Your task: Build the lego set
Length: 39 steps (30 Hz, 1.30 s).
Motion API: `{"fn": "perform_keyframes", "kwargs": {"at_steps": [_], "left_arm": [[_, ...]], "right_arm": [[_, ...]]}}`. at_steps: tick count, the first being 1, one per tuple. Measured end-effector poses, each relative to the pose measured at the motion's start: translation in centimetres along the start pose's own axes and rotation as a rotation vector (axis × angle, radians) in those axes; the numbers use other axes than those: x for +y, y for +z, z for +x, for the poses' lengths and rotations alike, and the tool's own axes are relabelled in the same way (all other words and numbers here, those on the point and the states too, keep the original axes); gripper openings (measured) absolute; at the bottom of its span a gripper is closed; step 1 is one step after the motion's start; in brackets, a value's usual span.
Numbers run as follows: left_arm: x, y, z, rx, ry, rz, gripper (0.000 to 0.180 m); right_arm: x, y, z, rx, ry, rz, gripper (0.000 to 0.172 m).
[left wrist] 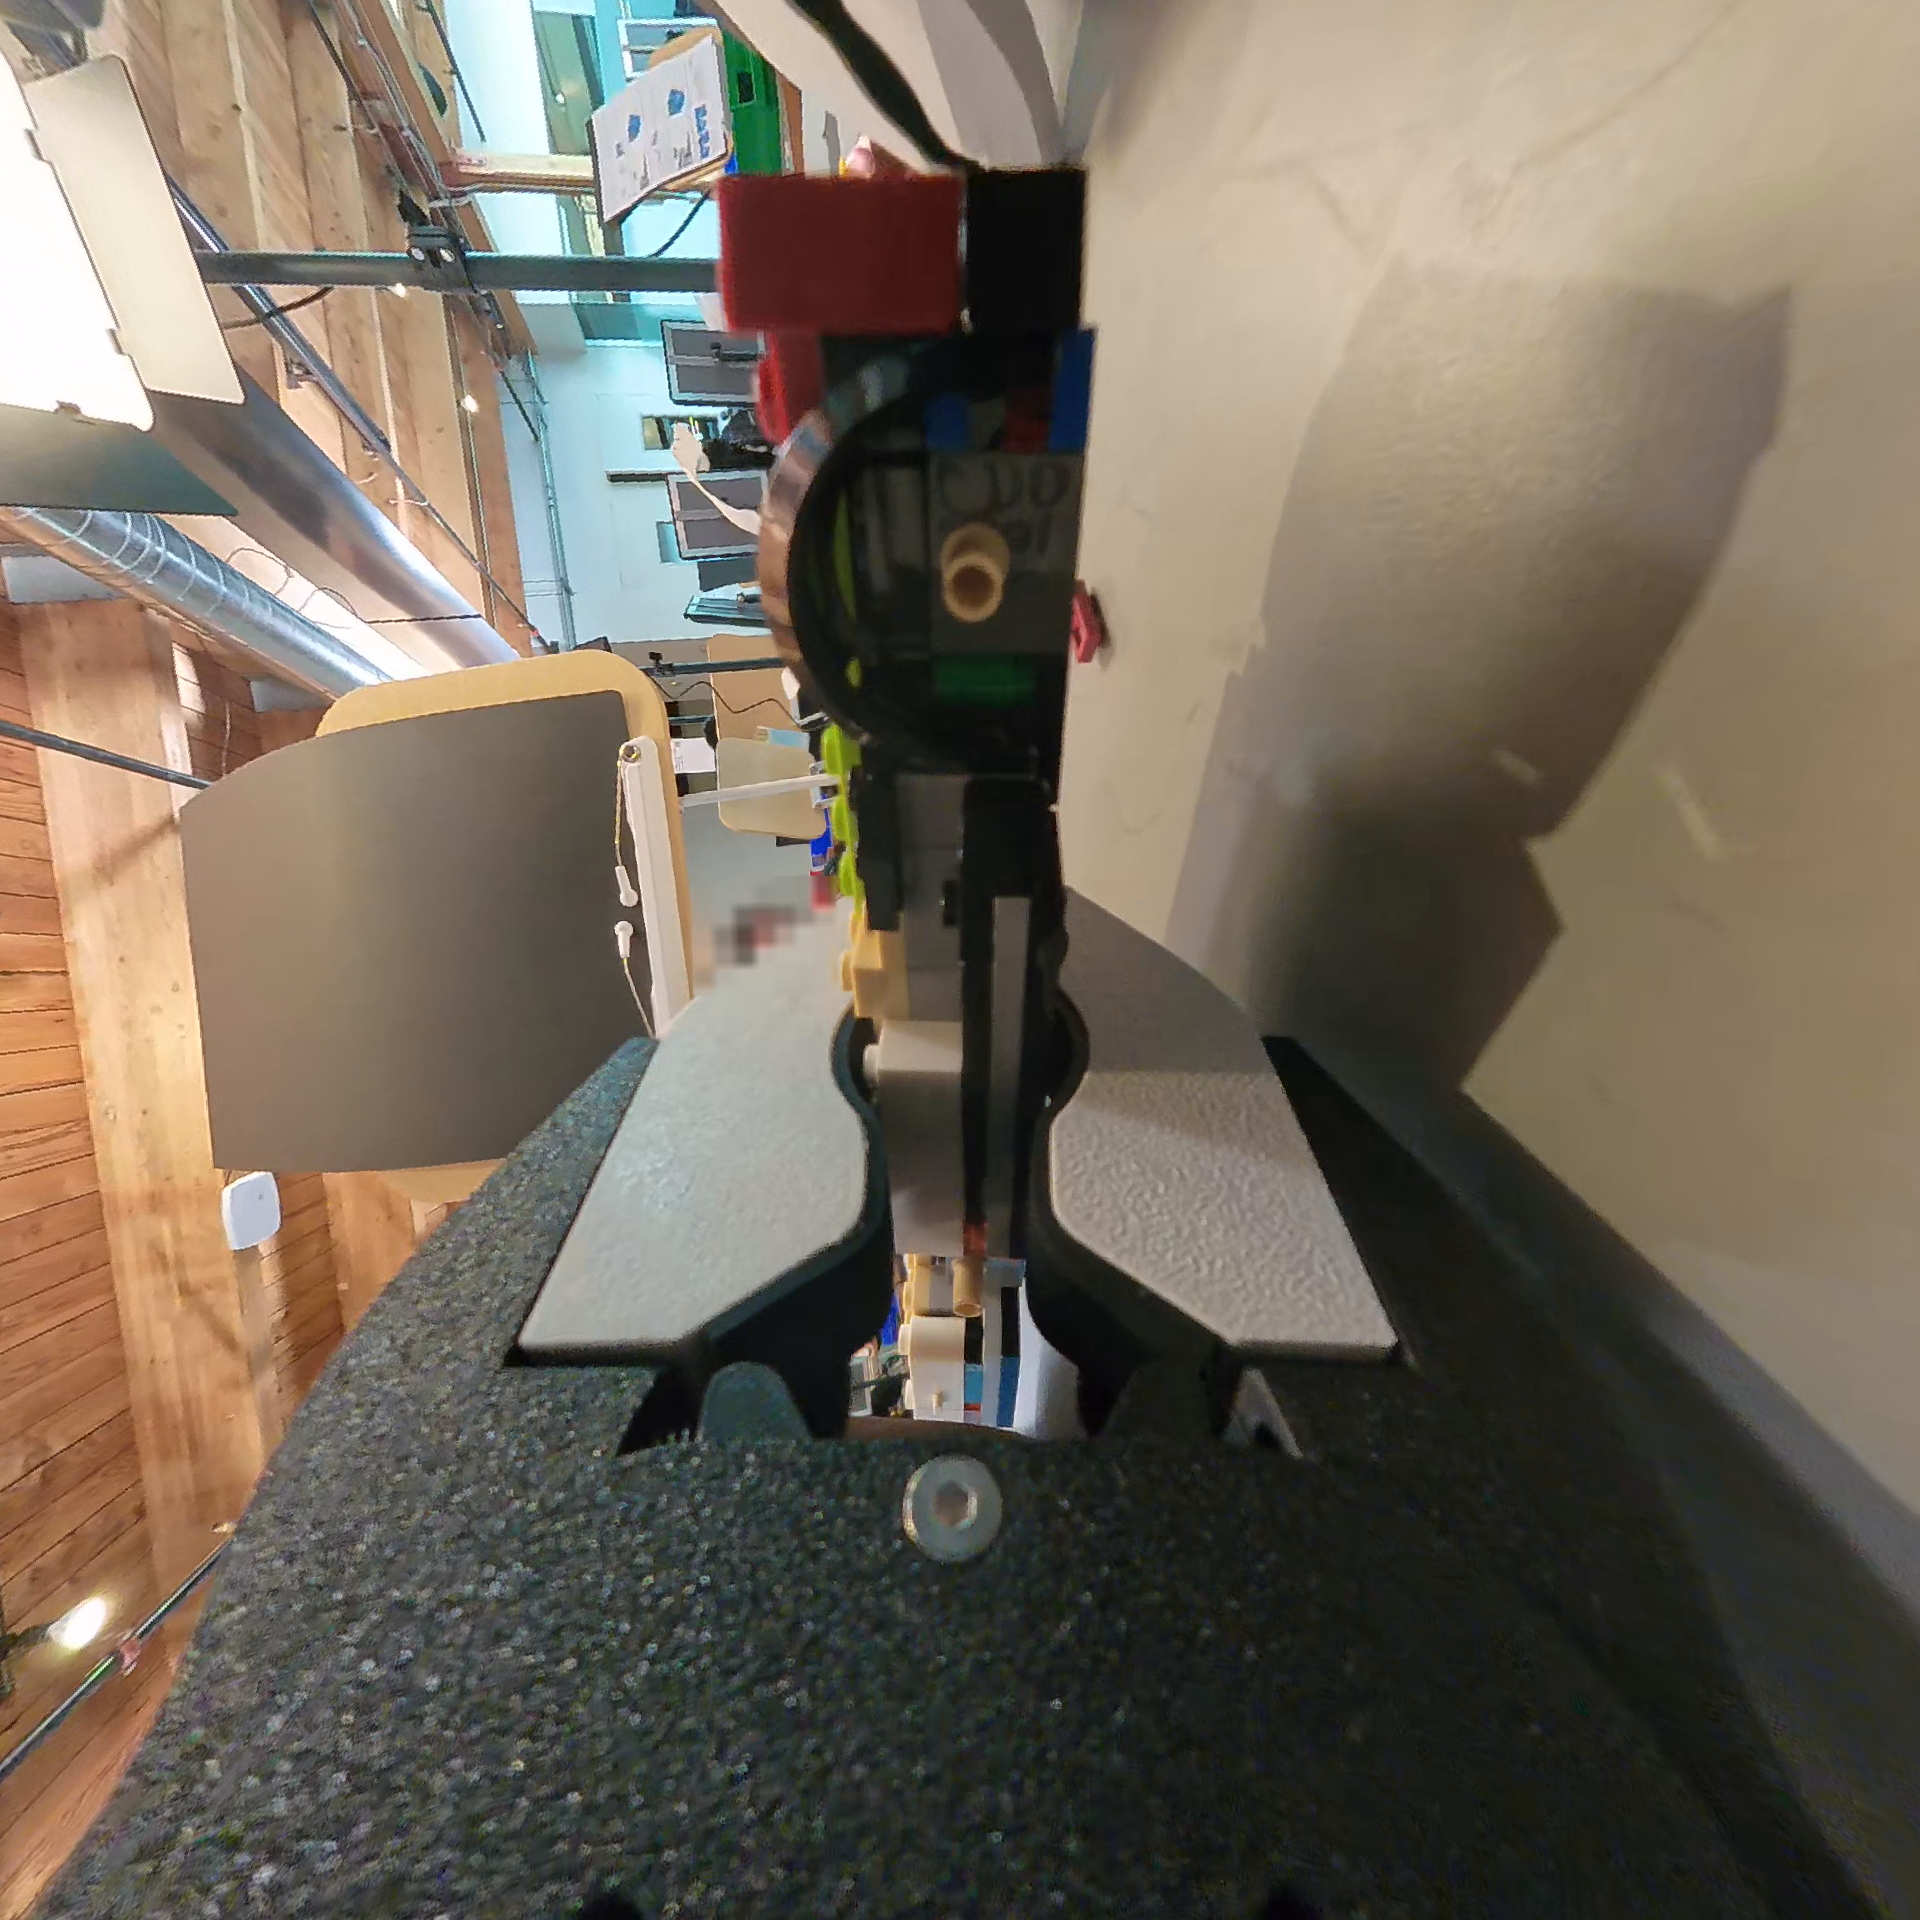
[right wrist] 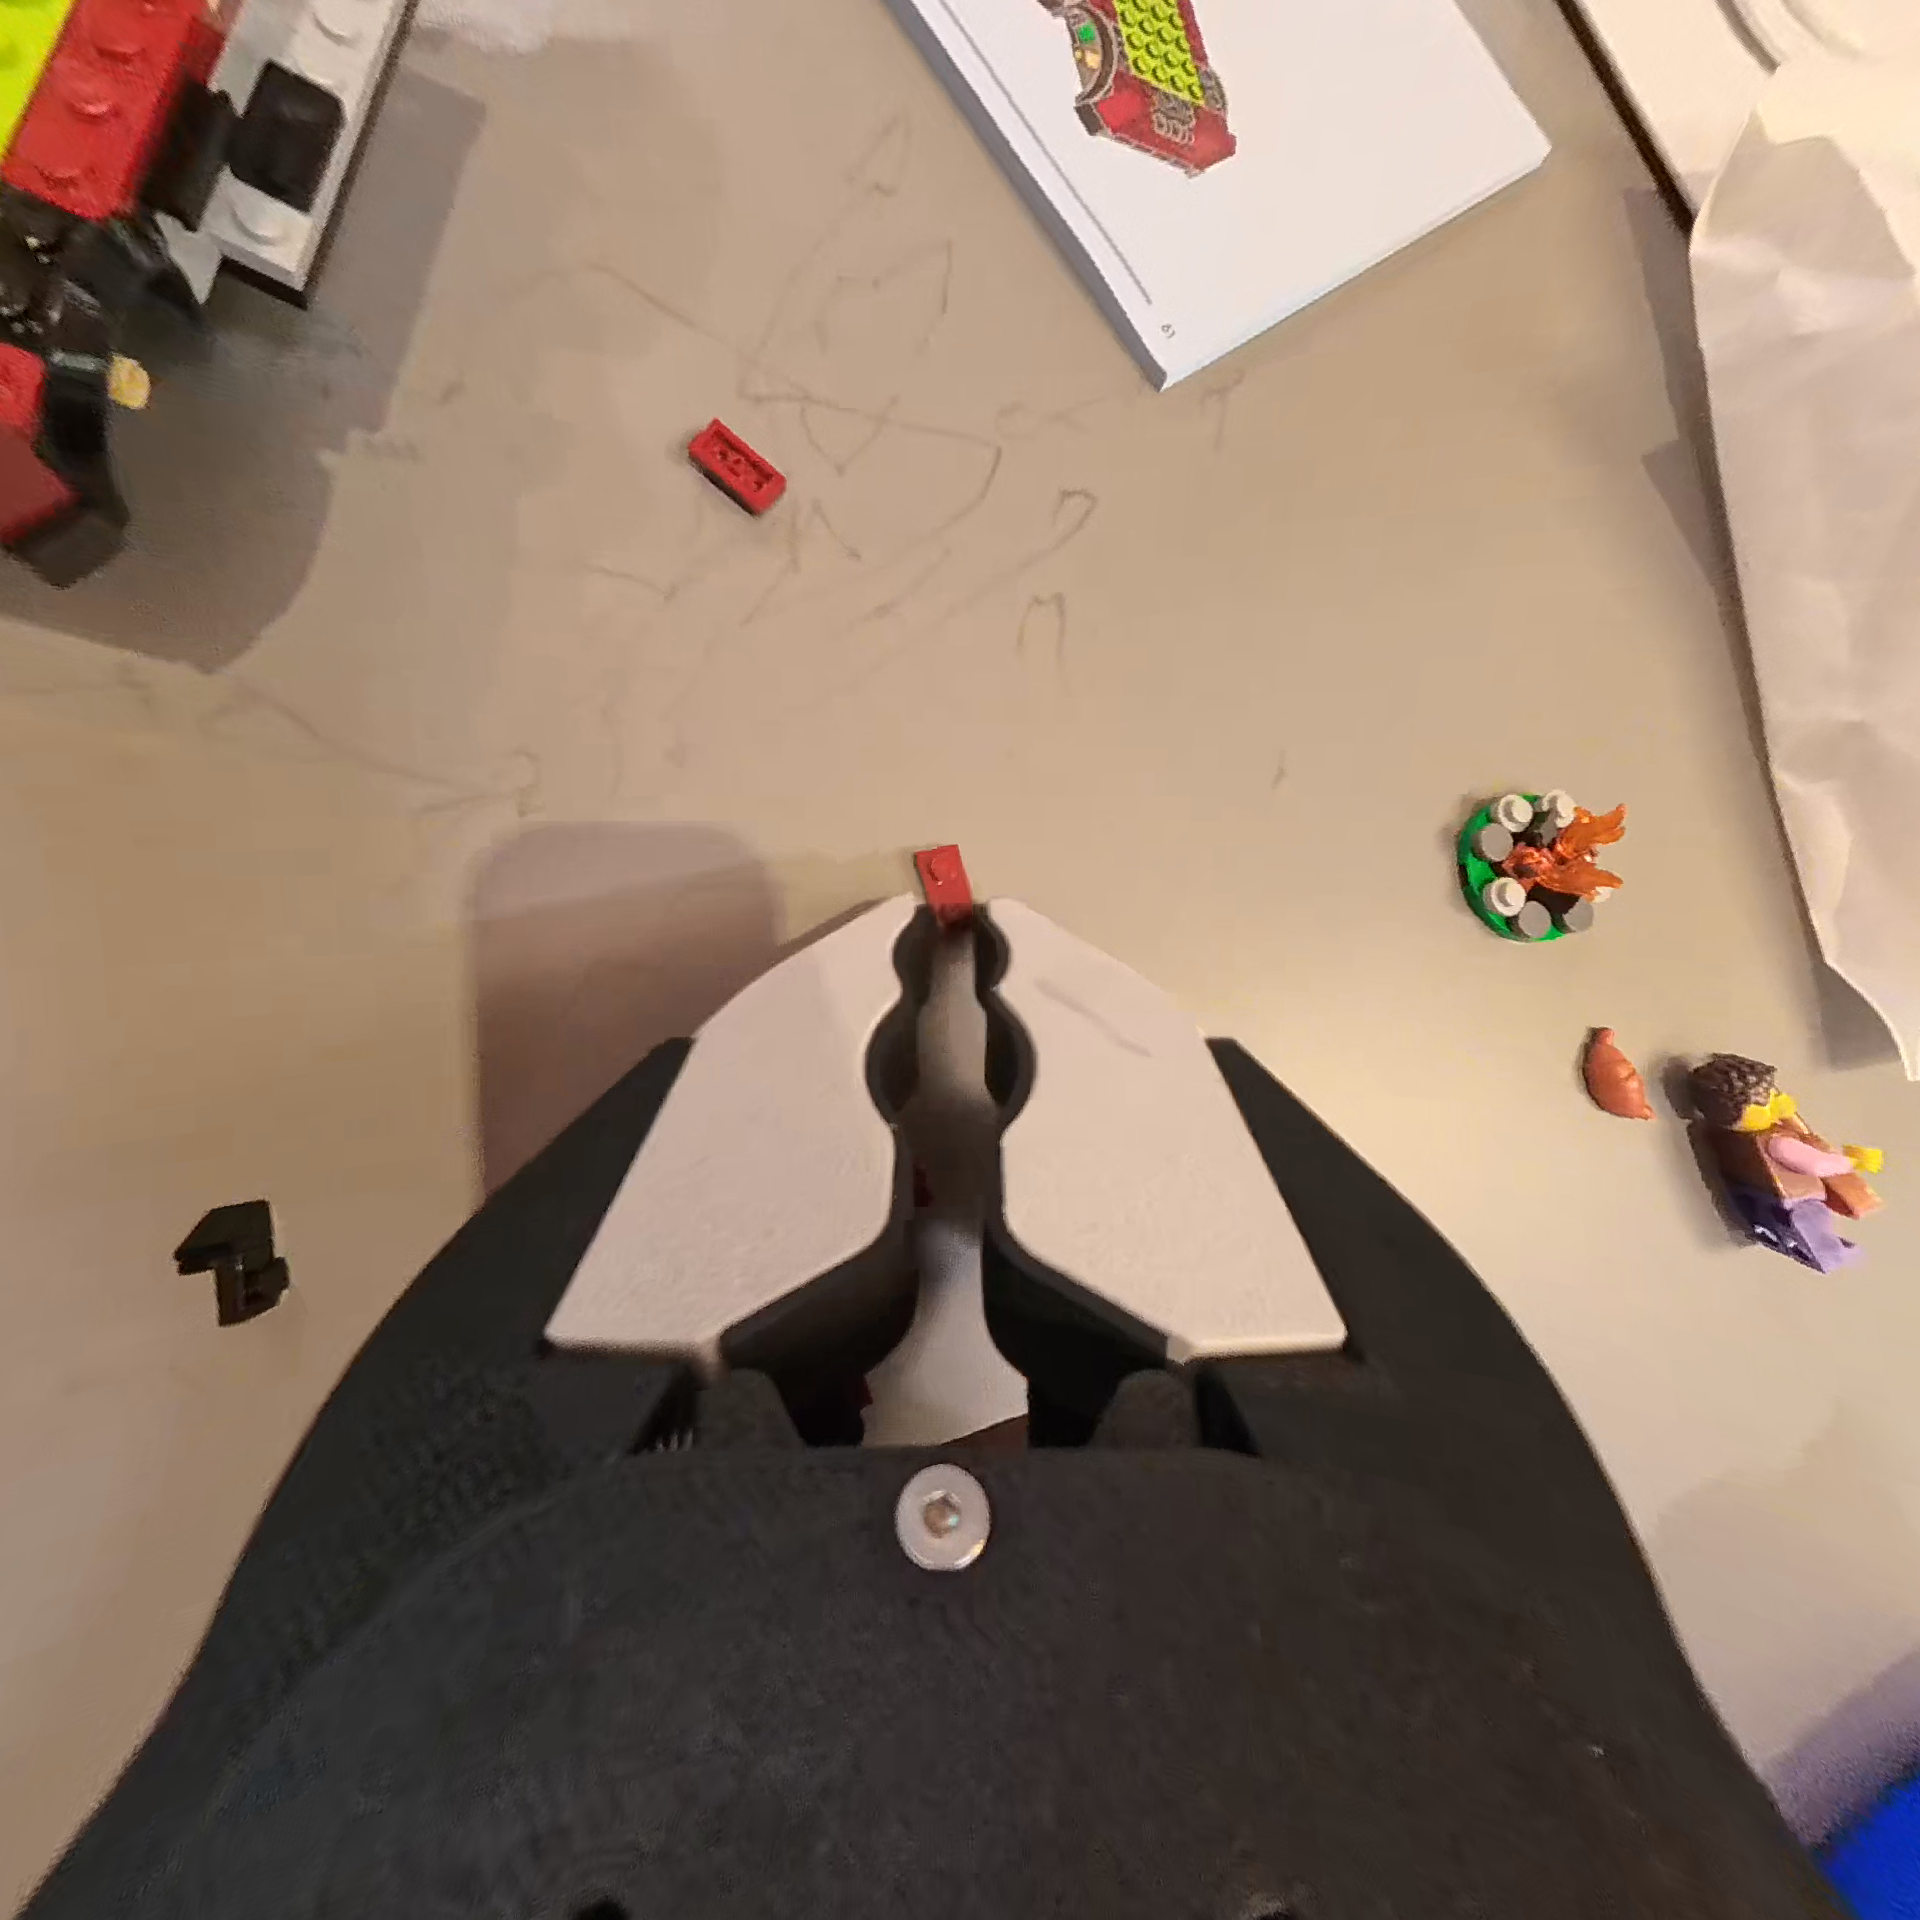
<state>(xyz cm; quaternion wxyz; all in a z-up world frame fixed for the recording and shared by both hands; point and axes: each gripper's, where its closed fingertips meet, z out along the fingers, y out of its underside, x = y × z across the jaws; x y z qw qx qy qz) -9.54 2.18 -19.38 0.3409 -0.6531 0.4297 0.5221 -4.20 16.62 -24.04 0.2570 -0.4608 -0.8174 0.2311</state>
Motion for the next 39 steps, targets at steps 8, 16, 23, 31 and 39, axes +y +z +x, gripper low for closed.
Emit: {"fn": "perform_keyframes", "kwargs": {"at_steps": [8,16,23,31,39], "left_arm": [[0.5,0.5,-0.2,-0.025,-0.002,-0.072,0.025],[0.6,0.8,0.6,0.017,-0.014,-0.078,0.025],[0.8,1.0,0.6,0.012,-0.005,-0.094,0.025],[0.5,1.6,0.8,0.018,0.009,-0.126,0.025],[0.3,2.4,1.1,0.035,-0.007,-0.123,0.025]], "right_arm": [[-0.5,-0.1,-0.7,-0.003,0.004,0.000,0.000],[-0.4,-0.4,-0.9,-0.048,-0.028,0.008,0.022],[-0.8,0.5,-1.1,-0.110,0.005,-0.018,0.012],[-1.1,0.3,-2.2,-0.107,0.029,-0.017,0.000],[-1.3,-0.3,-1.9,-0.096,-0.026,0.008,0.017]]}}
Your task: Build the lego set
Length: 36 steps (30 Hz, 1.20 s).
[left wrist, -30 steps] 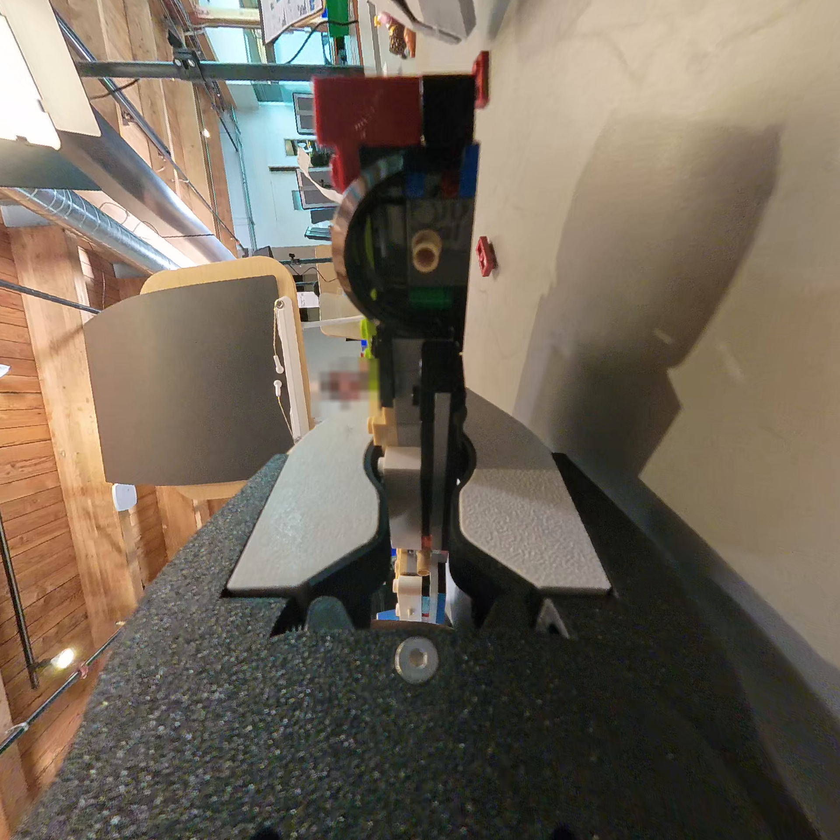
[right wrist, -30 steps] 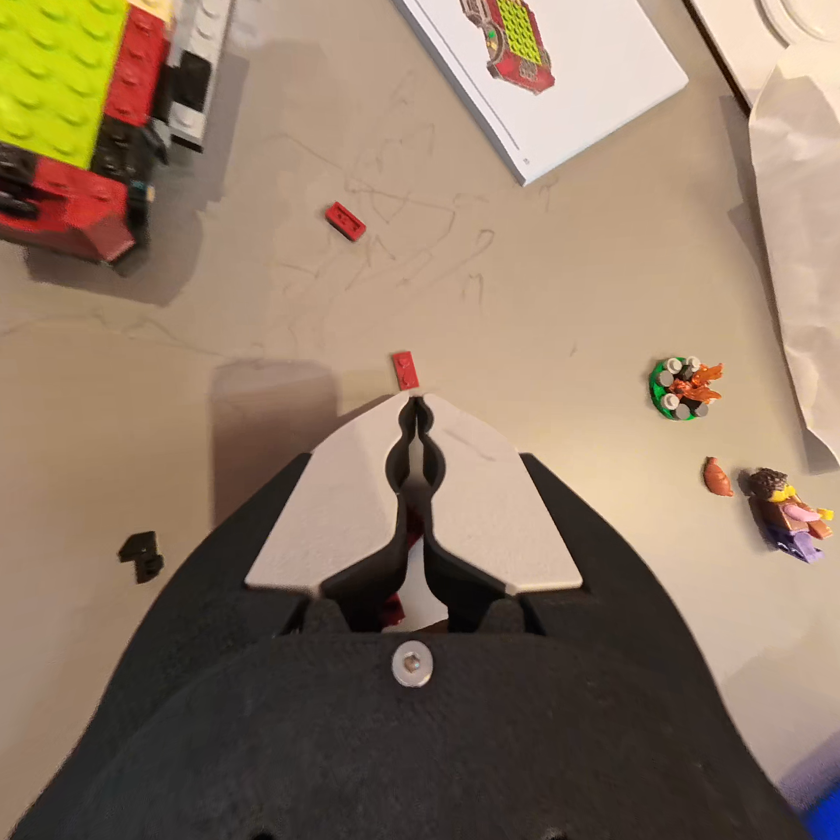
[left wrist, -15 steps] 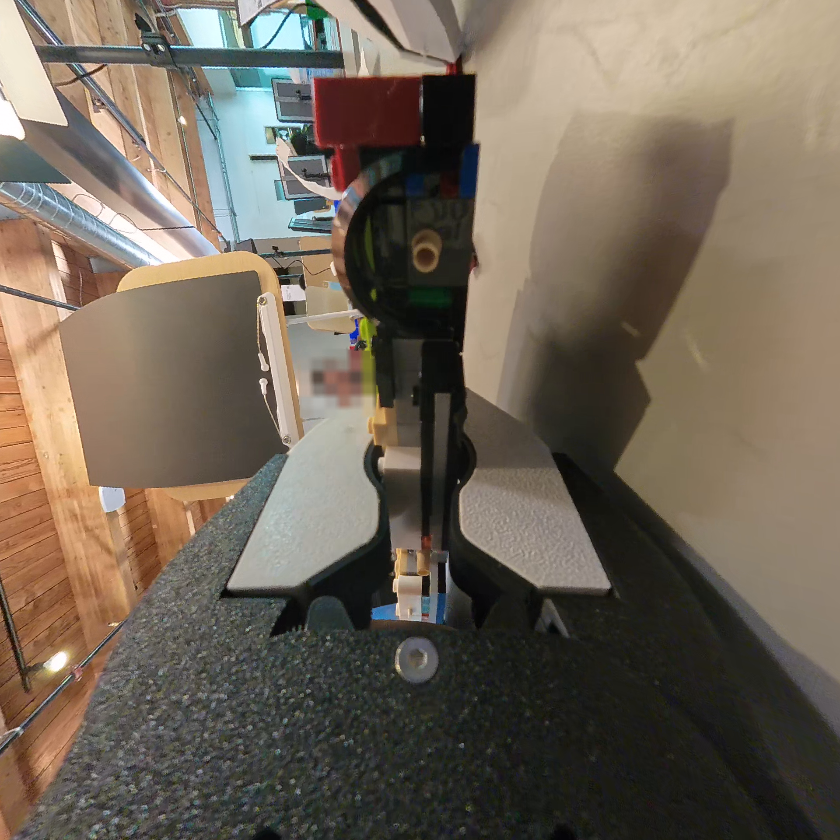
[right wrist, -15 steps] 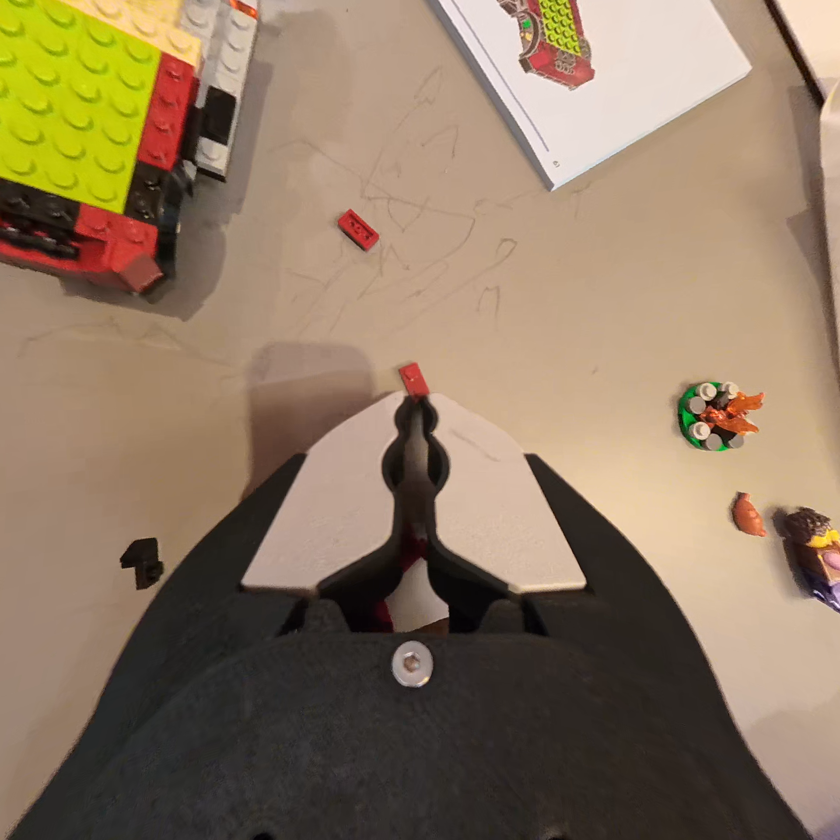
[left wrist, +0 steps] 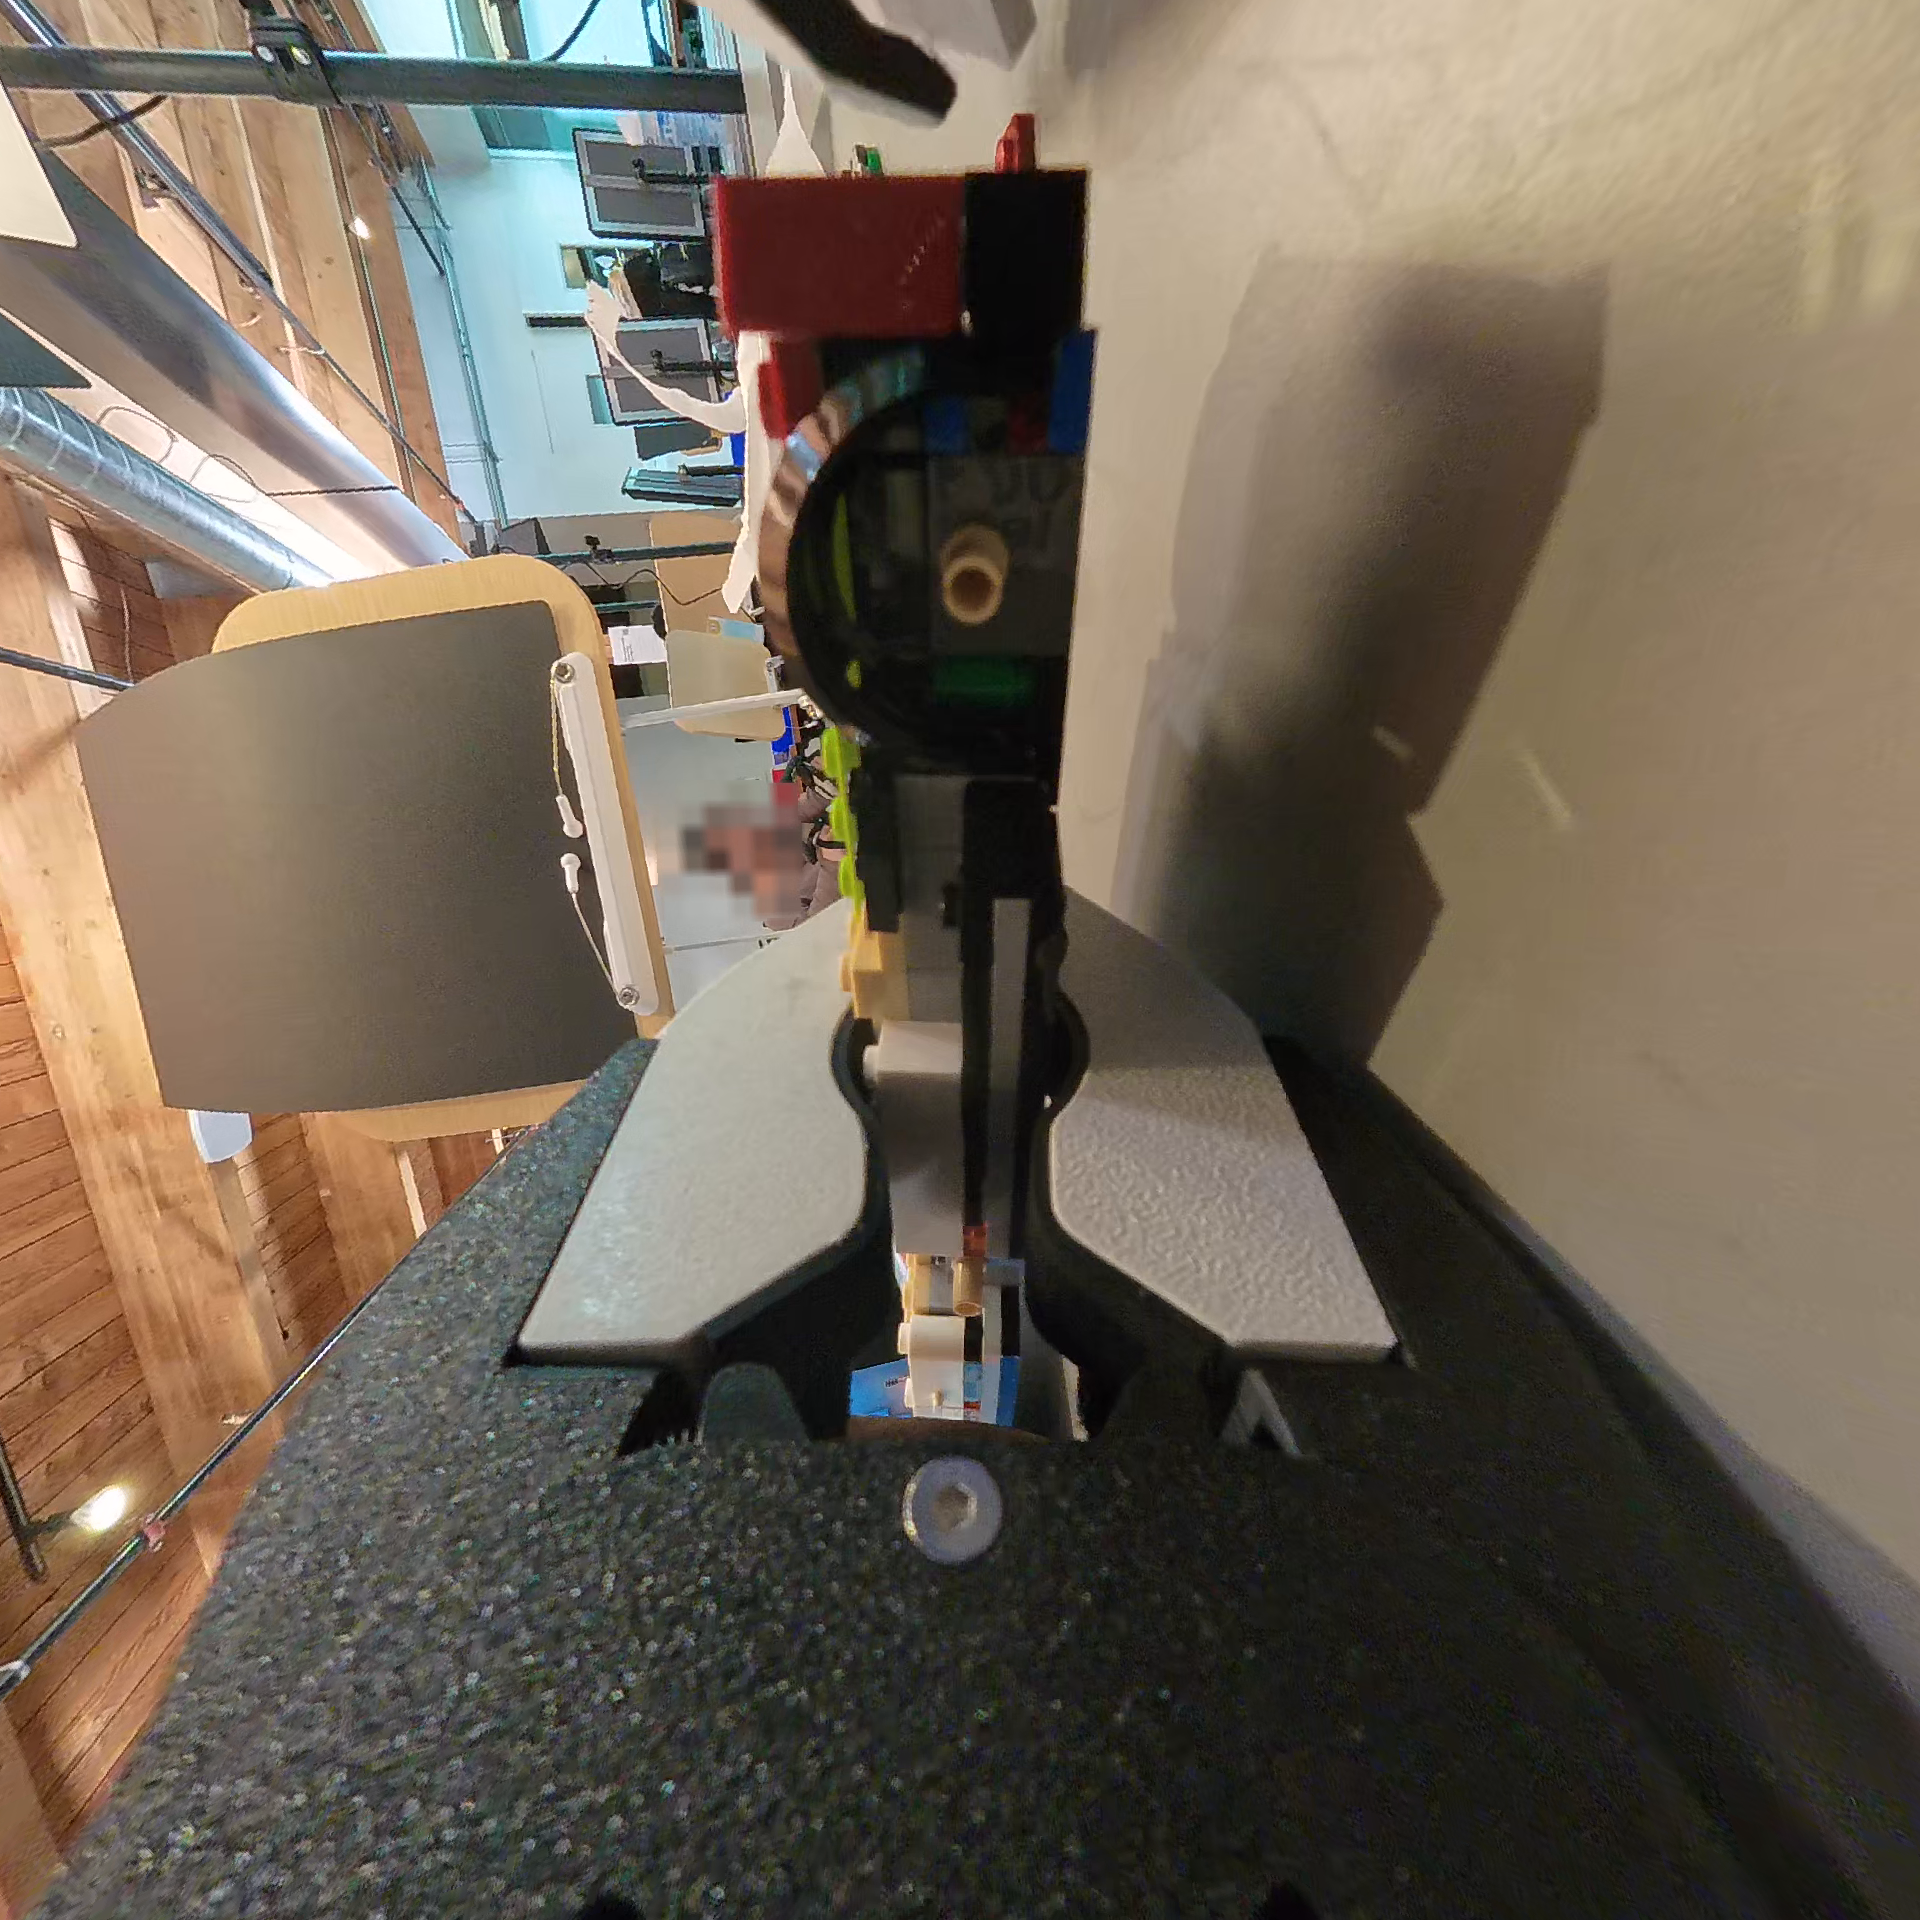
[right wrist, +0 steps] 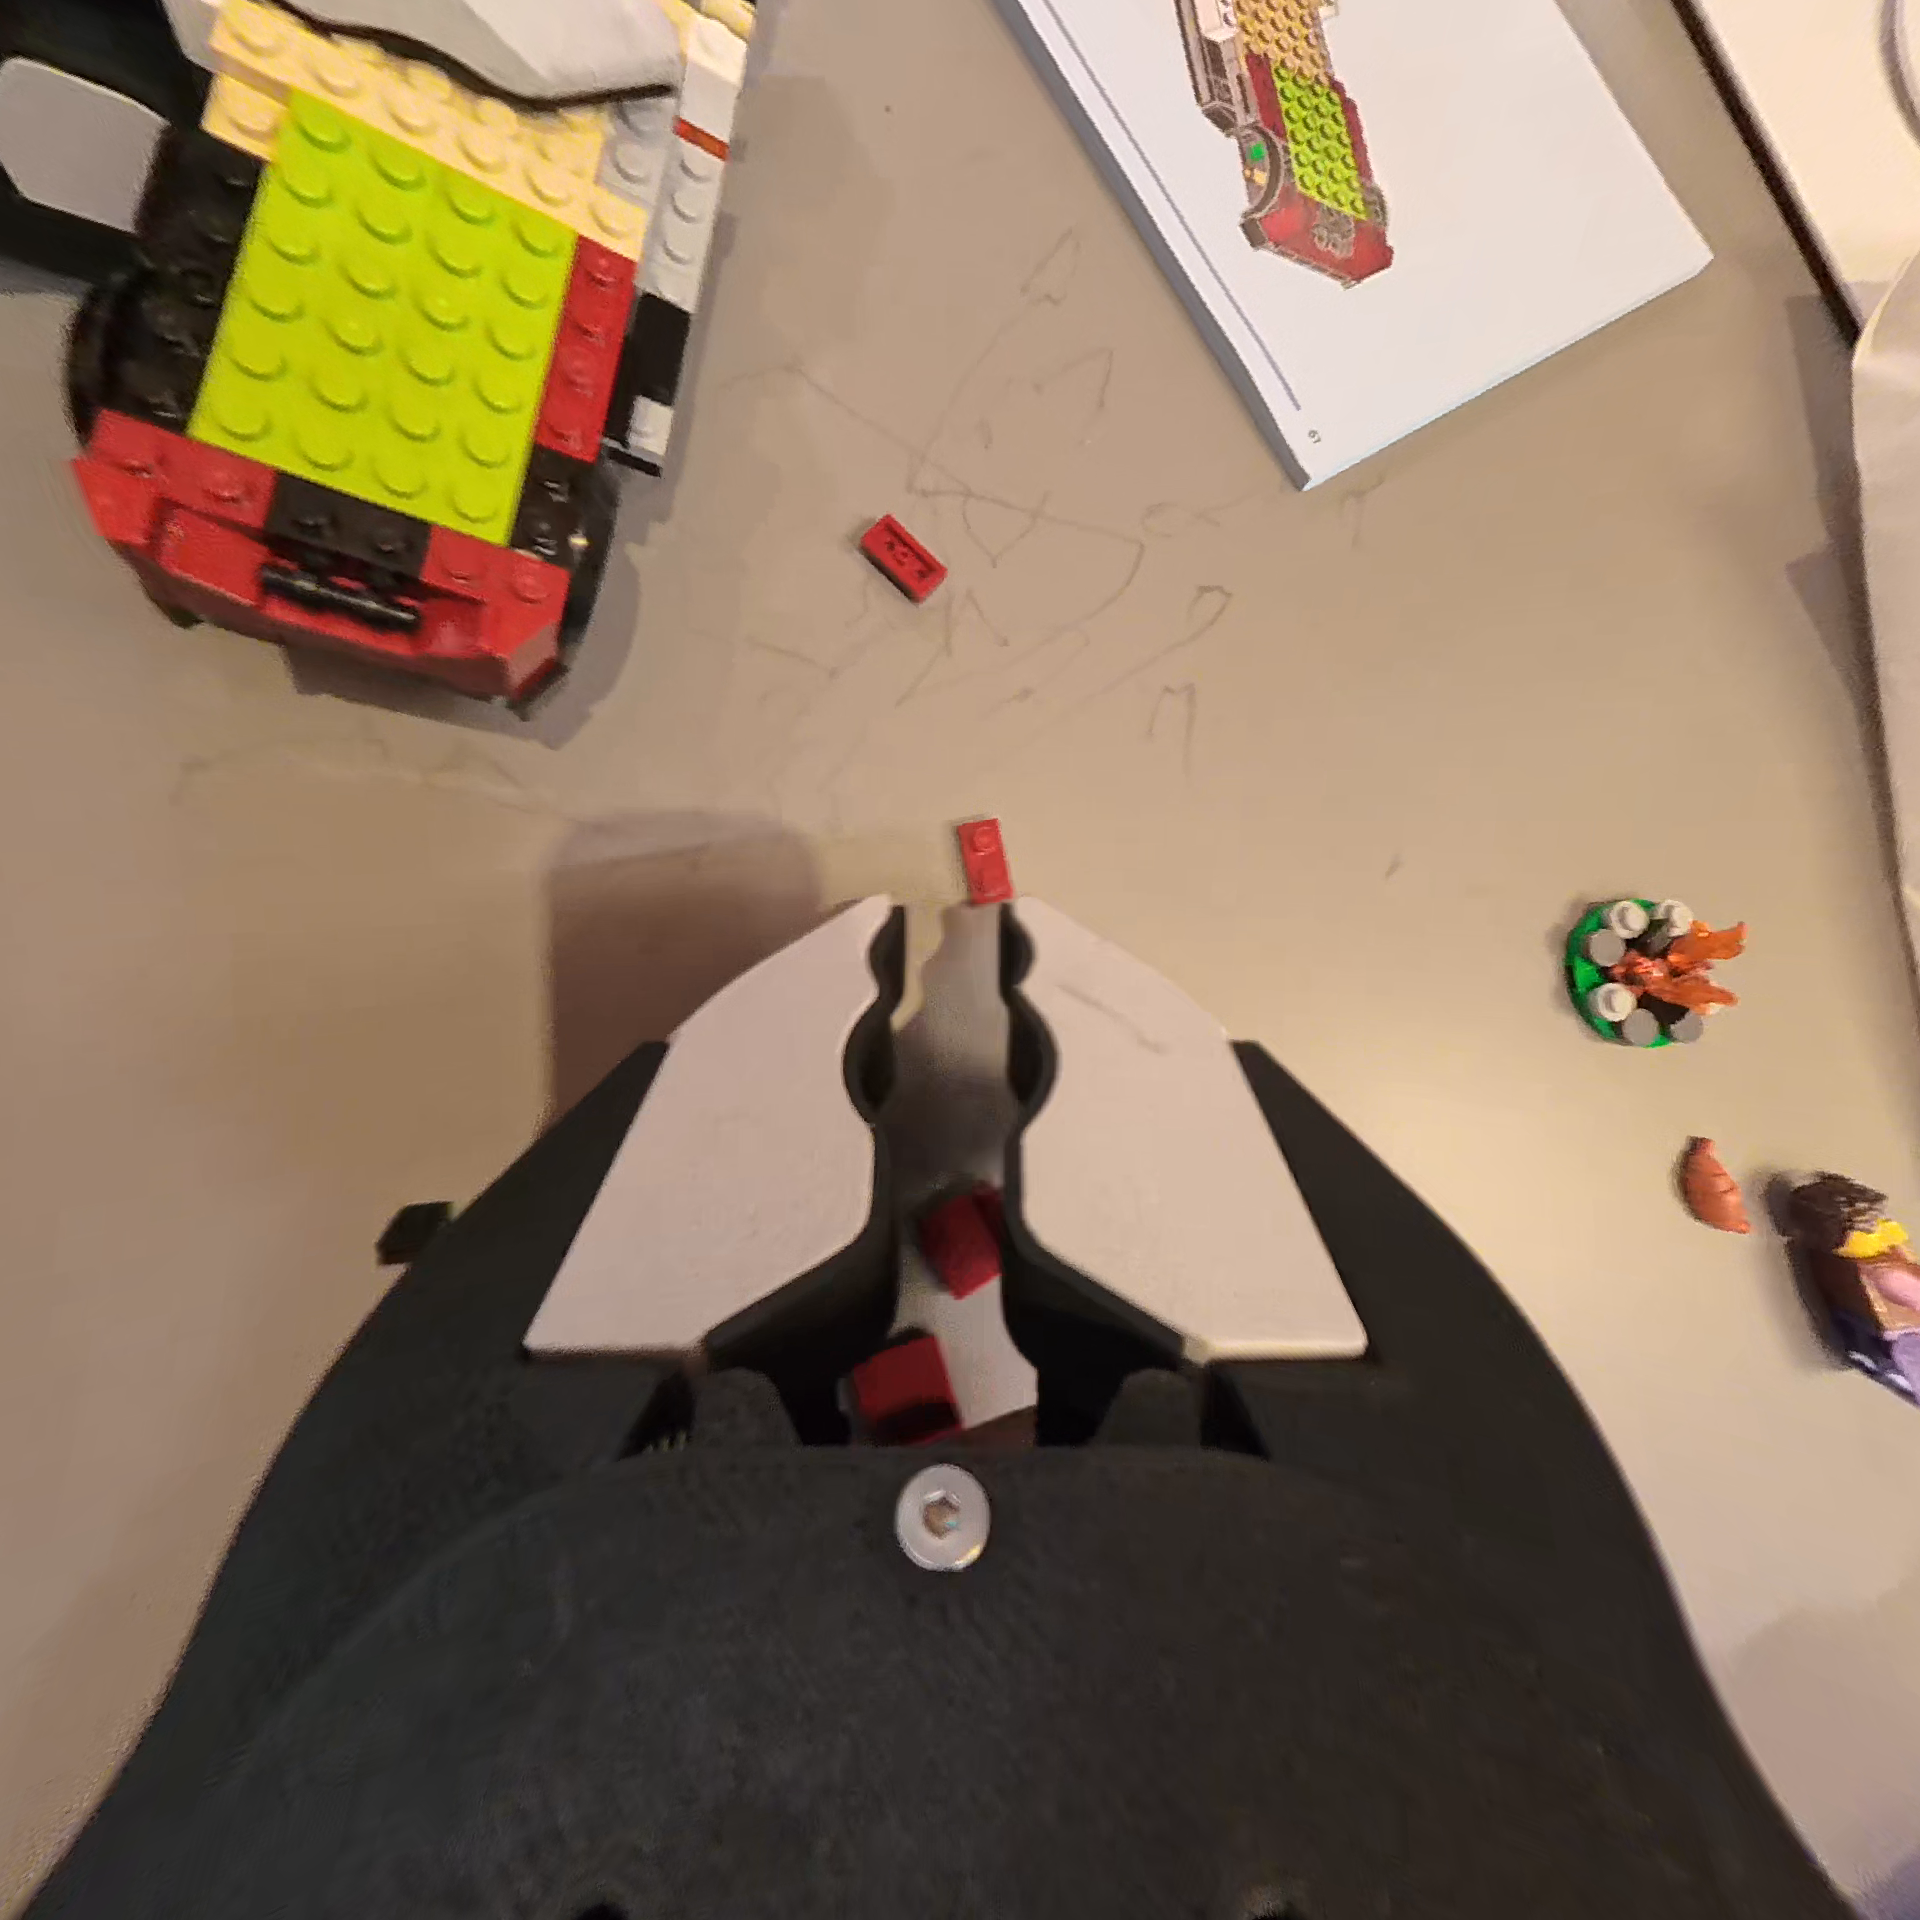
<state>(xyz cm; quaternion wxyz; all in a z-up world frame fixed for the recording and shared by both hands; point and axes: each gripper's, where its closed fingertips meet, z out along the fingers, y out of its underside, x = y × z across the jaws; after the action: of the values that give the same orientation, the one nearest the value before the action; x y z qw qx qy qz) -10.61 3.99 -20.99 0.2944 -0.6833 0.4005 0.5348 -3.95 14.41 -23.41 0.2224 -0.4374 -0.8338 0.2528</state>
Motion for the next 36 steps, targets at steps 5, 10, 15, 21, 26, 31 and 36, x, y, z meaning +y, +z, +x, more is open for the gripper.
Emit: {"fn": "perform_keyframes", "kwargs": {"at_steps": [5,10,15,21,26,31,36], "left_arm": [[-0.2,0.3,0.1,0.004,-0.004,0.006,0.025],[0.0,0.3,0.2,0.004,0.001,0.008,0.025],[0.0,0.0,0.1,0.001,0.005,0.002,0.025],[0.5,-0.3,0.2,0.010,0.011,-0.015,0.025],[0.7,-0.8,-0.1,0.007,0.041,-0.042,0.025],[0.4,-1.0,-0.2,0.008,0.044,-0.047,0.025],[0.4,-1.1,-0.1,0.012,0.055,-0.052,0.025]], "right_arm": [[0.2,0.8,0.4,-0.092,0.012,0.001,0.027],[-0.1,1.1,0.2,-0.131,0.062,0.004,0.015],[-0.5,1.5,0.0,-0.116,0.079,-0.034,0.008],[-1.9,-0.2,-2.0,-0.150,0.143,0.043,0.007],[-6.6,-3.0,-5.9,-0.191,0.145,0.178,0.007],[-8.8,-2.2,-8.6,-0.222,0.127,0.178,0.007],[-8.9,-0.9,-9.3,-0.217,0.145,0.143,0.007]]}}
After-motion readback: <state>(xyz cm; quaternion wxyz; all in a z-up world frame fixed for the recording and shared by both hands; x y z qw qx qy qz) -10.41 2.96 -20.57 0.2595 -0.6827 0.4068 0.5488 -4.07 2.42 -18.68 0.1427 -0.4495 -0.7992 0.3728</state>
